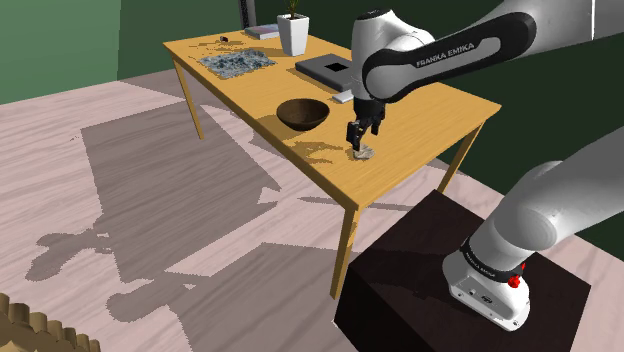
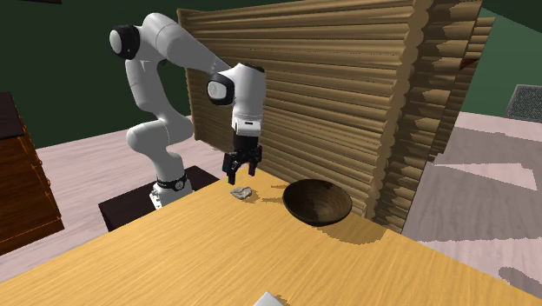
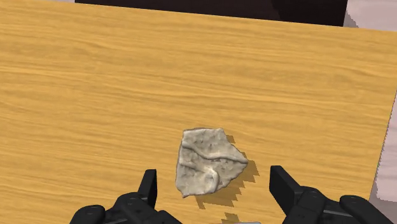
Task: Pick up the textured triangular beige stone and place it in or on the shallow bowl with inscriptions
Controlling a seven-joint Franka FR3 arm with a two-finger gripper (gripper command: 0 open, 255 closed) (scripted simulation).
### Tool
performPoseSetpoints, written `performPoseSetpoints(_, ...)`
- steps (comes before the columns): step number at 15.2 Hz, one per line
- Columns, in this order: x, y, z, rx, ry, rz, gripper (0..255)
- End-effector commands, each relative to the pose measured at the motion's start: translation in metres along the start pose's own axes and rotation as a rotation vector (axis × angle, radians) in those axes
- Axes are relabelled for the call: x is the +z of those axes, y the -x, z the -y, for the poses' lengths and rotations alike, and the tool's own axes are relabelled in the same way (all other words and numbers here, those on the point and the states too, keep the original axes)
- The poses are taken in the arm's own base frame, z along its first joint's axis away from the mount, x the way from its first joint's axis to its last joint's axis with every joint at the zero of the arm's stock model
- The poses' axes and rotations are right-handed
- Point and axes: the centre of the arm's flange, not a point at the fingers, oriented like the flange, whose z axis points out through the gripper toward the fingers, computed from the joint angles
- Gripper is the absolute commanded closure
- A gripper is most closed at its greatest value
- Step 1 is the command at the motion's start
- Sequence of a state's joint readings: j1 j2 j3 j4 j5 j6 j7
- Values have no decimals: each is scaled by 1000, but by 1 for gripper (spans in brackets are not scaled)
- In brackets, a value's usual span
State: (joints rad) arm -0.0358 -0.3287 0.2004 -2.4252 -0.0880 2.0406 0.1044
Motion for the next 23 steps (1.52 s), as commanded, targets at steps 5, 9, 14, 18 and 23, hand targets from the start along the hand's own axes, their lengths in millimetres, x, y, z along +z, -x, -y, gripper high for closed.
performPoseSetpoints(5,35,-4,-1,-1,4,2,0)
performPoseSetpoints(9,43,-4,-1,-1,4,2,0)
performPoseSetpoints(14,43,-4,-1,-1,4,2,0)
performPoseSetpoints(18,43,-4,-1,-1,4,2,255)
performPoseSetpoints(23,43,-4,-1,-1,4,2,255)
